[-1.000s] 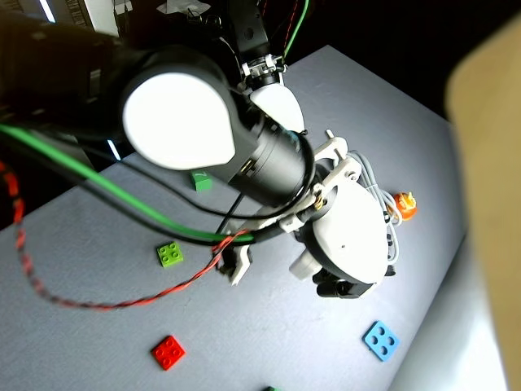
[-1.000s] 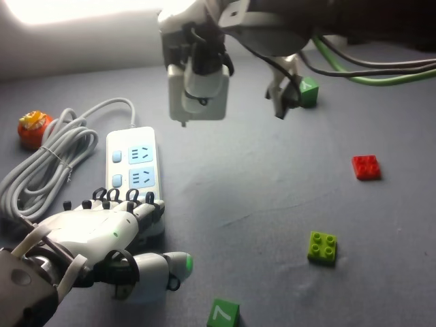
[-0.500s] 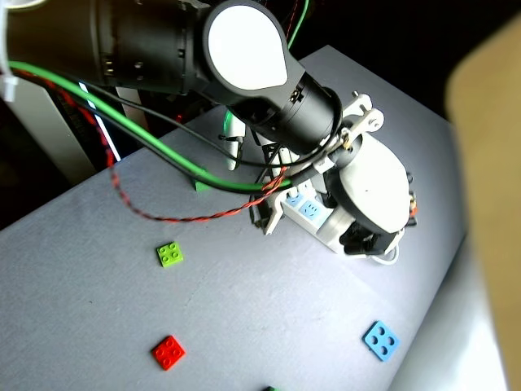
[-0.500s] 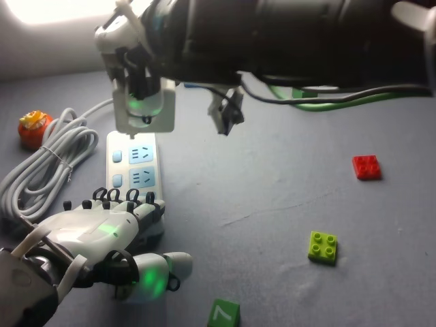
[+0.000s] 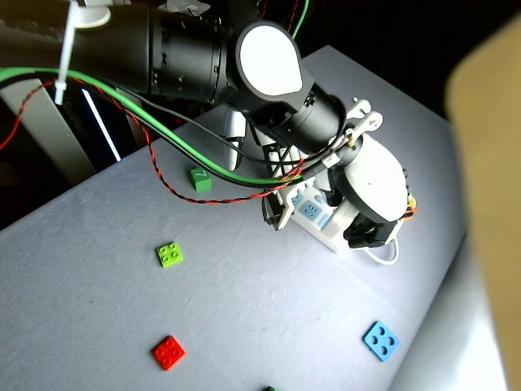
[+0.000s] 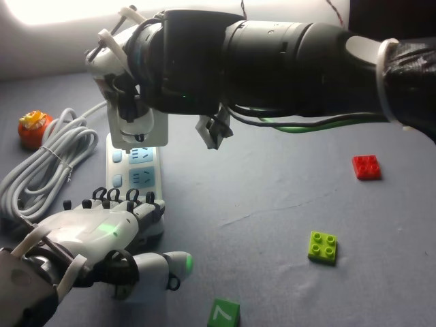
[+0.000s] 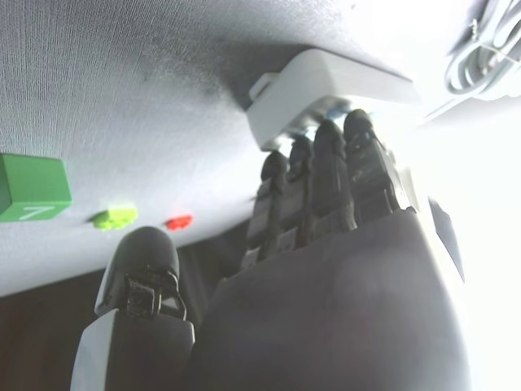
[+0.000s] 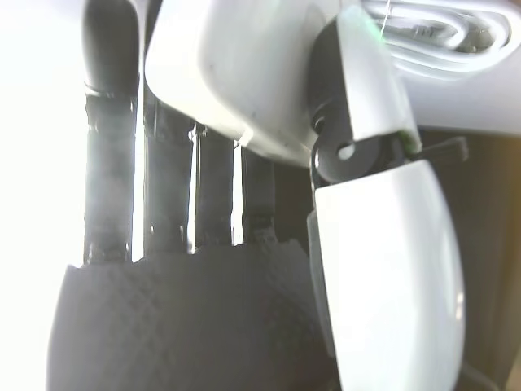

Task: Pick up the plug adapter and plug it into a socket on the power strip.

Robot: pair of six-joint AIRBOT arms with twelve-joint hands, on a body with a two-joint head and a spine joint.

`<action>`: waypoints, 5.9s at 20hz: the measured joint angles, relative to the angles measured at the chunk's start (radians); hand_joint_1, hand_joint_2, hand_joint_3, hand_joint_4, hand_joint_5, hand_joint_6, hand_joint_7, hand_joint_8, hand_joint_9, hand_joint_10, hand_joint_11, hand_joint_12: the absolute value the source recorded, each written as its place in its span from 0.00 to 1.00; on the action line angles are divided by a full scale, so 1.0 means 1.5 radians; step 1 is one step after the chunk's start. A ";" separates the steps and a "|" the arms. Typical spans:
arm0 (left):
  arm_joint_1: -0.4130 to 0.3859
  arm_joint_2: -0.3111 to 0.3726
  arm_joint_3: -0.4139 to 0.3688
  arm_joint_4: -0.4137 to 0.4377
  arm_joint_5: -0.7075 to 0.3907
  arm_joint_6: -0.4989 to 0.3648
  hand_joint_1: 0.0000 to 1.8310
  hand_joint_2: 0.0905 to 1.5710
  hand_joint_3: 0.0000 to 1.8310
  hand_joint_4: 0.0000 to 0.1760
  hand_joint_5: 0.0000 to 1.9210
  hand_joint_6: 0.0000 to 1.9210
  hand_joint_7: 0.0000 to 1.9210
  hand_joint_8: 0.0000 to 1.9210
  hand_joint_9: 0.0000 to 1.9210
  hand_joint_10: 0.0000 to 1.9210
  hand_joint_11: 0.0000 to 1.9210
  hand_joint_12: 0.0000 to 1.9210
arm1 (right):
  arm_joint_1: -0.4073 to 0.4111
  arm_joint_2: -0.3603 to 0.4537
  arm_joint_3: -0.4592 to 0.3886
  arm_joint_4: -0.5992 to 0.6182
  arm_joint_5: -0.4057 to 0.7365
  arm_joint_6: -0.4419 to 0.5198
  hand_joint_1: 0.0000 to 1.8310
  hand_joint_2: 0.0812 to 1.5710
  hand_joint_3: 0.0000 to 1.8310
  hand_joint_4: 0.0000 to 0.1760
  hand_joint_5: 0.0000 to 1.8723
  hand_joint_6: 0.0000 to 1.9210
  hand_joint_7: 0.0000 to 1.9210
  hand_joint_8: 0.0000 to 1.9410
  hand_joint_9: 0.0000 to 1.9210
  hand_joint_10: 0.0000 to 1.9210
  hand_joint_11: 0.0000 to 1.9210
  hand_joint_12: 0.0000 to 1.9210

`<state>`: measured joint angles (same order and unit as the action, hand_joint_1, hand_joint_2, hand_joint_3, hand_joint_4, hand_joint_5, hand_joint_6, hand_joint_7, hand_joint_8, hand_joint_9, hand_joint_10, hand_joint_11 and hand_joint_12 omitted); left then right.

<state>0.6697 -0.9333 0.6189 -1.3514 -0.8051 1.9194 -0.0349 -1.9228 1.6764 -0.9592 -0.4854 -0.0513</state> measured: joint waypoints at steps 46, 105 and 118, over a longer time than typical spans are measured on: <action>-0.001 -0.002 0.003 0.002 -0.002 -0.004 0.00 0.82 0.00 0.00 0.06 0.00 0.09 0.00 0.07 0.00 0.00 0.07 | -0.013 -0.006 0.005 -0.019 -0.016 -0.034 0.67 0.69 0.00 0.00 0.48 0.59 0.58 0.40 0.66 0.01 0.43 0.55; 0.019 -0.004 0.001 0.016 -0.004 -0.019 0.00 0.82 0.00 0.00 0.06 0.00 0.08 0.00 0.06 0.00 0.00 0.06 | -0.020 -0.050 0.002 -0.072 -0.056 -0.102 0.67 0.70 0.00 0.00 0.46 0.61 0.56 0.44 0.65 0.00 0.41 0.57; 0.055 -0.003 -0.003 0.065 -0.017 -0.072 0.00 0.82 0.00 0.00 0.06 0.00 0.09 0.00 0.07 0.00 0.00 0.11 | -0.039 -0.060 0.005 -0.099 -0.055 -0.082 0.67 0.70 0.00 0.00 0.45 0.61 0.57 0.42 0.65 0.00 0.42 0.56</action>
<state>0.7528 -0.9382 0.6147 -1.2541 -0.8299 1.8111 -0.0929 -2.0125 1.6836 -1.1084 -0.5686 -0.1738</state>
